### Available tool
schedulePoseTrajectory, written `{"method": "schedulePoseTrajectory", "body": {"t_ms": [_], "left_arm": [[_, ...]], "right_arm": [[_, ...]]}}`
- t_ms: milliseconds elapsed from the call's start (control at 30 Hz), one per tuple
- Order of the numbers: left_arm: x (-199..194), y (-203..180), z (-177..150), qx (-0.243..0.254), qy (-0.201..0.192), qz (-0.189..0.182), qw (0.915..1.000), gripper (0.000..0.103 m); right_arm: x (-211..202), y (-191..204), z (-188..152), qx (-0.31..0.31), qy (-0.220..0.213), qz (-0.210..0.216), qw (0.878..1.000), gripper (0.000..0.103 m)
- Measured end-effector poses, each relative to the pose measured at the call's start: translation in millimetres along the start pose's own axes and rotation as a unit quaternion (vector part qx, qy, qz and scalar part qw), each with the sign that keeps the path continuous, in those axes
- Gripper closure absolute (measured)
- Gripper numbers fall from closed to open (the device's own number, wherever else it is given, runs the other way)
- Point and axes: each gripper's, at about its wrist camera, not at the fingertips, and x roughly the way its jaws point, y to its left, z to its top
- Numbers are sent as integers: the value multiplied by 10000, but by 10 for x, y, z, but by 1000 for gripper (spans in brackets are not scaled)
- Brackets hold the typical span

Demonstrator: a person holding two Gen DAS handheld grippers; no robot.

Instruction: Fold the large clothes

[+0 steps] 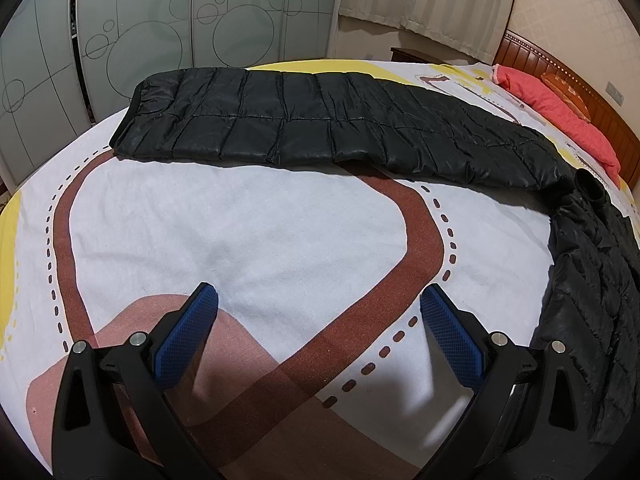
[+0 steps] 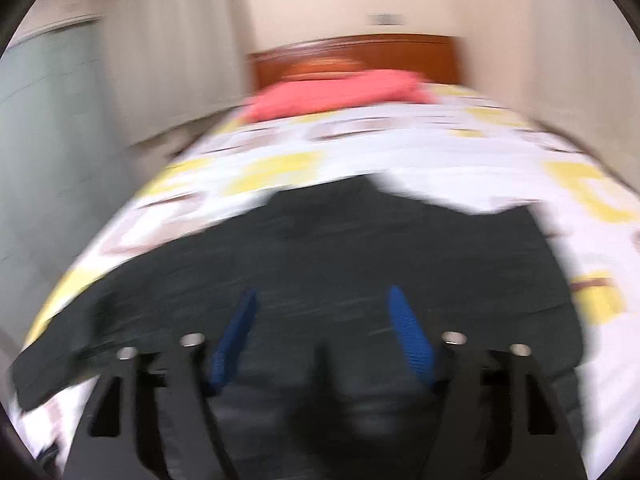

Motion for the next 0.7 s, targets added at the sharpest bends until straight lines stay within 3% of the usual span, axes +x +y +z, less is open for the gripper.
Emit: {"method": "schedulePoseTrajectory", "body": {"t_ms": [100, 167, 200, 233, 333, 433, 500, 567, 633, 700], "left_arm": [[4, 1, 5, 14, 0, 16, 10000, 2], [10, -5, 10, 26, 2, 32, 10000, 2], [12, -4, 14, 29, 4, 34, 10000, 2], [11, -11, 13, 29, 5, 36, 10000, 2], [7, -11, 11, 36, -2, 41, 10000, 2], [2, -9, 13, 45, -6, 53, 10000, 2], [11, -15, 12, 38, -1, 45, 10000, 2], [8, -20, 11, 40, -4, 46, 10000, 2], [6, -24, 6, 43, -4, 48, 10000, 2], [7, -24, 8, 35, -6, 40, 10000, 2]], "right_arm": [[232, -577, 55, 294, 143, -918, 9952, 47], [488, -819, -31, 424, 491, -1223, 9904, 46], [731, -934, -154, 541, 1014, -1124, 9870, 45], [889, -983, -271, 602, 1273, -948, 9855, 45], [818, -835, -161, 225, 1113, -1144, 9869, 45], [719, -806, 47, 465, 704, -1062, 9908, 45], [837, -803, 83, 464, 747, -1056, 9905, 45], [1147, -778, -78, 223, 1194, -1046, 9871, 42], [1098, -712, -68, 52, 1073, -1229, 9866, 42], [935, -679, -59, 182, 995, -1131, 9884, 42]]}}
